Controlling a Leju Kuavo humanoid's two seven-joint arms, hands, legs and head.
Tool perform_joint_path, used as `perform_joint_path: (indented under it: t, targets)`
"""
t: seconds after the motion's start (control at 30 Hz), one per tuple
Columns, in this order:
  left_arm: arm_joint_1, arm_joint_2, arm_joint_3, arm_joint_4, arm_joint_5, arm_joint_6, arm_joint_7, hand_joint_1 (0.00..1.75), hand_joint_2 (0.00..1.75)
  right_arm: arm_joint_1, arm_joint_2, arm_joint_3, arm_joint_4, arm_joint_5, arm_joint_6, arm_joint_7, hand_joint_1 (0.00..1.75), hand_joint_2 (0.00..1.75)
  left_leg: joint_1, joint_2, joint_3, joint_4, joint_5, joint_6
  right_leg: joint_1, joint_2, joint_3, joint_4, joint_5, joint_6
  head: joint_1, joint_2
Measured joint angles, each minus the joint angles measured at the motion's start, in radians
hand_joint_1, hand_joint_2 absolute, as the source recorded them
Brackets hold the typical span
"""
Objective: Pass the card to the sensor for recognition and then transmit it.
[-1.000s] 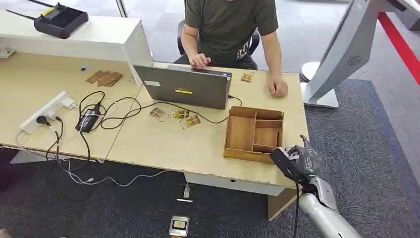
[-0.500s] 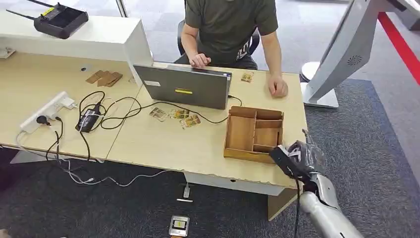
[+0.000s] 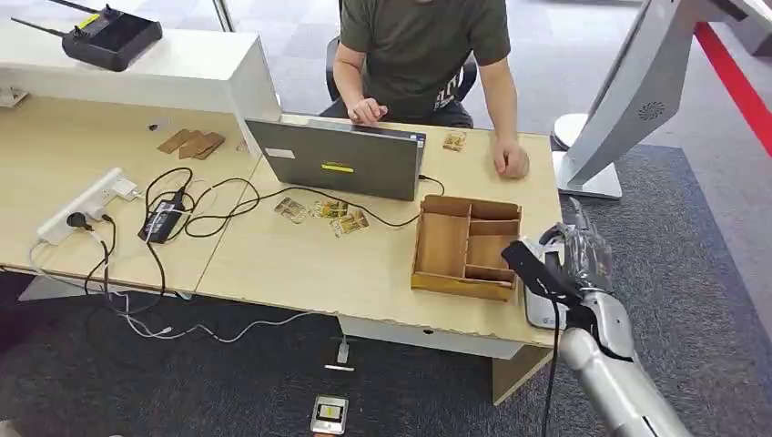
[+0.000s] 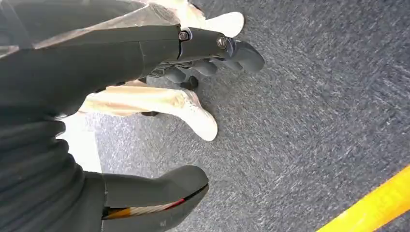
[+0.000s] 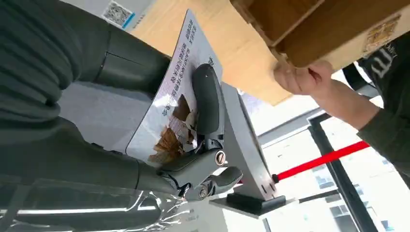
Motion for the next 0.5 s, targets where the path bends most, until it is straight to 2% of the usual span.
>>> perform_joint_path:
  t: [0.23,0.5]
  targets:
    - [-0.024,-0.006,-0.009,-0.001,-0.018,-0.022,0.006,0.00,1.75,-0.063,0.041,0.000,-0.024,0.060,0.074,0.003,1.75,1.75,0.000,0.000,0.000,0.000,0.000,0.000,0.000,0.000,0.000,0.000,0.000,0.000,0.000,0.000]
    - [-0.044,-0.016,-0.019,-0.004,-0.053,-0.045,0.012,0.00,1.75,-0.166,0.094,0.014,-0.005,-0.010,0.116,0.011,1.75,1.75,0.000,0.000,0.000,0.000,0.000,0.000,0.000,0.000,0.000,0.000,0.000,0.000,0.000,0.000]
